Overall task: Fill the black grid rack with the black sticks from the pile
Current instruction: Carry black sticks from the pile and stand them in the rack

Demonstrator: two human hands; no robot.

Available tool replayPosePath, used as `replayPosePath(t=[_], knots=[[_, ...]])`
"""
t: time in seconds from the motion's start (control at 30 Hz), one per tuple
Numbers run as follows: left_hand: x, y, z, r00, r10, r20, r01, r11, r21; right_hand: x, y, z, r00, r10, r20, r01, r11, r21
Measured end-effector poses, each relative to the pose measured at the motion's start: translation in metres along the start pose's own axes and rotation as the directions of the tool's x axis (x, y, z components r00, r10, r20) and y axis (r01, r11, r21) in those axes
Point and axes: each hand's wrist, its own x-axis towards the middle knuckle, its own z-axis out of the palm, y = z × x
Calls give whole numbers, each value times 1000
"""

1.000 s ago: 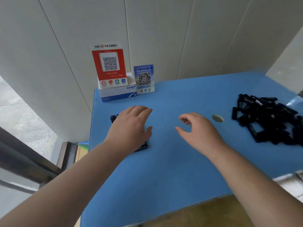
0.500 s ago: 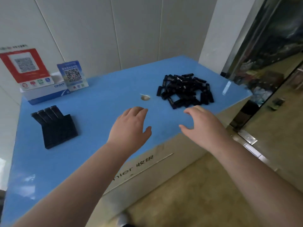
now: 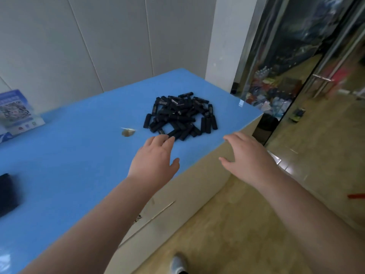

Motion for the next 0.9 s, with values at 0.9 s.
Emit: replayPosePath(t=[0.9], knots=[[246,26,64,993,-115,32,117,991,-63,249,112,39,971,-233,52,226,968,109]])
